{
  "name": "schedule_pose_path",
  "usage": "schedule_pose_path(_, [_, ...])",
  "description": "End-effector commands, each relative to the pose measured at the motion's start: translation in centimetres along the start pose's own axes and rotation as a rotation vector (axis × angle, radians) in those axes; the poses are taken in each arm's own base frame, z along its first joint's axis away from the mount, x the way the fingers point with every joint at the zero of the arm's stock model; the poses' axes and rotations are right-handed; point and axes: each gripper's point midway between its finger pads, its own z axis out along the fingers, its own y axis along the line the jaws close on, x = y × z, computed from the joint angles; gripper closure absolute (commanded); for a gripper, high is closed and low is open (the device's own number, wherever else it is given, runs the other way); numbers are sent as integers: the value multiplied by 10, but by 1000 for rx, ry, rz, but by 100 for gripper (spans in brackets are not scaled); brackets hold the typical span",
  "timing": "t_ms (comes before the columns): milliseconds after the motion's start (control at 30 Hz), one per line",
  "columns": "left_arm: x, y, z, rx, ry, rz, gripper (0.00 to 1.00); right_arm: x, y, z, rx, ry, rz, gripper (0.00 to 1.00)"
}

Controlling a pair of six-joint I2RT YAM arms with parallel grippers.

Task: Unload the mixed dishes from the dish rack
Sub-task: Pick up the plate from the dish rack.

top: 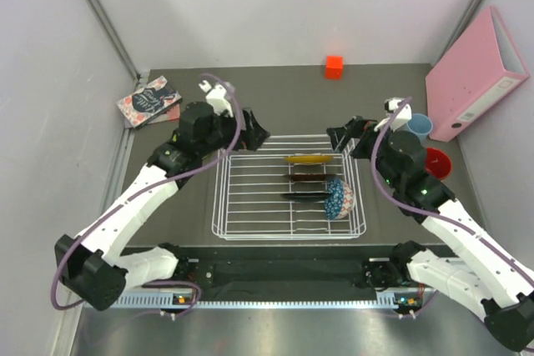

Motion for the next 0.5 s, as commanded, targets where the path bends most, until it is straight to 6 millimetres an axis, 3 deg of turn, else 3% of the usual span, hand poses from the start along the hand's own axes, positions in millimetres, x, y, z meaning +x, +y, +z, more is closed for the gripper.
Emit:
schedule_pose_path(0, [40, -65, 5, 309, 61, 320, 1, -44, 6, -11, -1, -141, -17, 0])
schedule_pose_path(67, [55, -78, 2, 338, -11, 450, 1, -45, 4, -12, 9, -149, -22, 0])
schedule_pose_path(100, [73, -100, -5, 405, -37, 584, 1, -43, 2, -11, 13, -145, -22, 0])
schedule_pose_path(133, [75, -103, -7, 393, -81, 641, 1, -41, 1, -10, 19, -141, -23, 0])
schedule_pose_path(200, [100, -114, -12, 450, -76, 768, 1, -37, 0, -8, 22, -130, -18, 0])
schedule_pose_path(300, [130, -115, -9, 501, 31, 895, 1, -31, 0, -5, 18, -114, -15, 0])
schedule_pose_path(467, [137, -116, -4, 525, 28, 938, 9, -26, -2, -2, 21, -101, -15, 0])
